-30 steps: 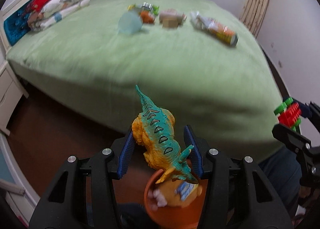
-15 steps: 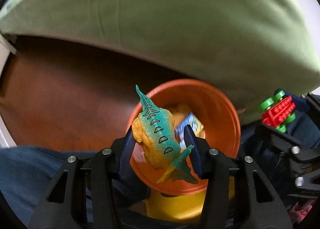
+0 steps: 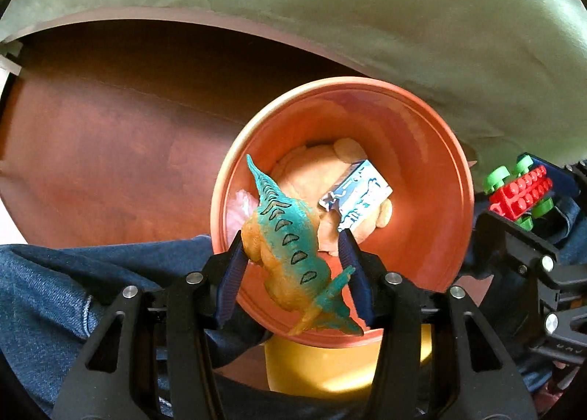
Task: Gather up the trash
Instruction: 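Lower both toys into the orange bucket and open both tools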
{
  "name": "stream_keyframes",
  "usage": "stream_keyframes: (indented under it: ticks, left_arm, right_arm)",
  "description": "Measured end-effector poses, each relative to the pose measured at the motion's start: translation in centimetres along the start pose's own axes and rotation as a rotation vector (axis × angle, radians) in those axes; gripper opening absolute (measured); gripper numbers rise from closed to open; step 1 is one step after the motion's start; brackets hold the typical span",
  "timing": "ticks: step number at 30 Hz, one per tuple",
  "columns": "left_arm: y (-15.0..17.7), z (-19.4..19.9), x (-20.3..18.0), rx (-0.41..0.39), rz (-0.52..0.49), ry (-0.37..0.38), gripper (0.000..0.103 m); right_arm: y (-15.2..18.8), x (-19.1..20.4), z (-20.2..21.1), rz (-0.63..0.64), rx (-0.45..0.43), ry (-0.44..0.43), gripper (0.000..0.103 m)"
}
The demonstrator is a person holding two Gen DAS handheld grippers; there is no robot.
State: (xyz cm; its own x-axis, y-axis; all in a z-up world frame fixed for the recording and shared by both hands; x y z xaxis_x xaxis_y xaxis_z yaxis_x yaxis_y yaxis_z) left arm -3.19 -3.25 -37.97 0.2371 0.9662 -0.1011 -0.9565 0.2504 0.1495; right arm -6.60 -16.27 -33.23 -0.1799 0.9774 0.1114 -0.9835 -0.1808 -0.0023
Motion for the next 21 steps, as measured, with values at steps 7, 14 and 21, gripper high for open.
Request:
stream_keyframes:
  ticks: [7,14,21]
  left_arm:
    - [0.2,0.1,0.1,-0.012,0.022,-0.002,0.079]
    - [0.3,0.2,0.1,-0.018,0.021,-0.003,0.079]
    - [0.4,0.1,0.1,-0.023,0.021,-0.008,0.079]
  right_arm:
    - [-0.1,-0.6,0.5,-0.032,-0.025,-0.014,0.087]
    - [0.1,-0.8,1.0,-0.043,-0.034,-0.017,0.087]
    - [0.1,-1.0,1.2,-0.048,-0.041,-0.018,0.087]
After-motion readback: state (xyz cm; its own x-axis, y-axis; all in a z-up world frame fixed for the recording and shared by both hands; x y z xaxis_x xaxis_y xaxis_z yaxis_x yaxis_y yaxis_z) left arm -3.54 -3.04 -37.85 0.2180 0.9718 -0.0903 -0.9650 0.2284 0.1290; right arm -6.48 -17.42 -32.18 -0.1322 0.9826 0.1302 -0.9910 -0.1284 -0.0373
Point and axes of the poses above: each gripper's, at about its wrist camera, not at the fingertips, and z roughly against the way its jaws point, x to its left, y to its underside, the point moved 8 cm from there along -z, roughly the way its jaws point, and after that the axes turned 10 degrees about x, right-handed, at the moved point
